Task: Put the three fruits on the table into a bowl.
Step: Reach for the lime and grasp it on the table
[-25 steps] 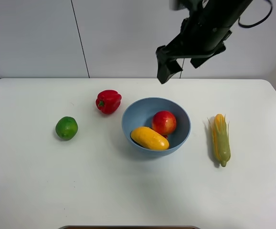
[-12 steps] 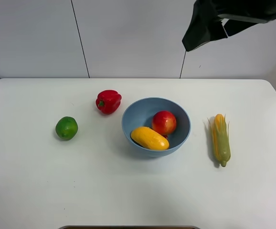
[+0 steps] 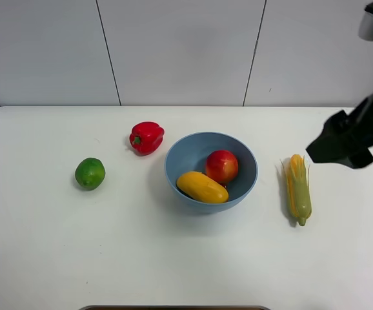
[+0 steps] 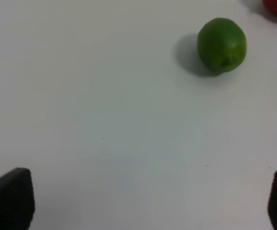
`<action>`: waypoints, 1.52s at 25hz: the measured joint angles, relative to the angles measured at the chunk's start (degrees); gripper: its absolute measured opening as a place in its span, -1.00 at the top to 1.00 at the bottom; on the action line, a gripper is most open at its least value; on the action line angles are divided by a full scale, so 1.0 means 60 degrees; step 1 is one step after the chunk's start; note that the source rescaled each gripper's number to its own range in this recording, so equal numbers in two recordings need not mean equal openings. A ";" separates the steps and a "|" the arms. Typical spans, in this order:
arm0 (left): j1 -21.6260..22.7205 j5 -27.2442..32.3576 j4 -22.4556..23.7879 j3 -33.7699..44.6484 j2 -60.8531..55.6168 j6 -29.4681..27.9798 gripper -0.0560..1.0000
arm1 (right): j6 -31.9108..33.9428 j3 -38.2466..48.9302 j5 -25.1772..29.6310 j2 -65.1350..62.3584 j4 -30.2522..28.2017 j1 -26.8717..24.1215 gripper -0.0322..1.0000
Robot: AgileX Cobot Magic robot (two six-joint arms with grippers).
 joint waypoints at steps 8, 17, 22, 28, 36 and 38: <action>0.0000 0.0000 0.0000 0.0000 0.0000 0.0000 -1.00 | 0.0000 0.1706 0.0019 -0.3030 0.0097 -0.2468 -0.58; 0.0000 0.0000 0.0000 0.0000 0.0000 0.0000 -1.00 | 0.0000 0.3925 -0.0780 -0.6867 0.0124 -0.4697 -0.58; 0.0000 0.0000 0.0000 0.0000 0.0000 0.0000 -1.00 | 0.0000 0.4780 -0.1015 -0.8355 0.0148 -0.5120 -0.58; 0.0000 0.0000 0.0000 0.0000 0.0000 0.0000 -1.00 | 0.0000 0.4889 -0.1224 -0.9193 0.0159 -0.5120 -0.58; 0.0000 0.0000 0.0000 0.0000 0.0000 0.0000 -1.00 | 0.0000 0.4914 -0.1224 -0.9466 0.0159 -0.5120 -0.58; 0.0000 0.0000 0.0000 0.0000 0.0000 0.0000 -1.00 | 0.0000 0.4914 -0.1224 -0.9466 0.0159 -0.5120 -0.58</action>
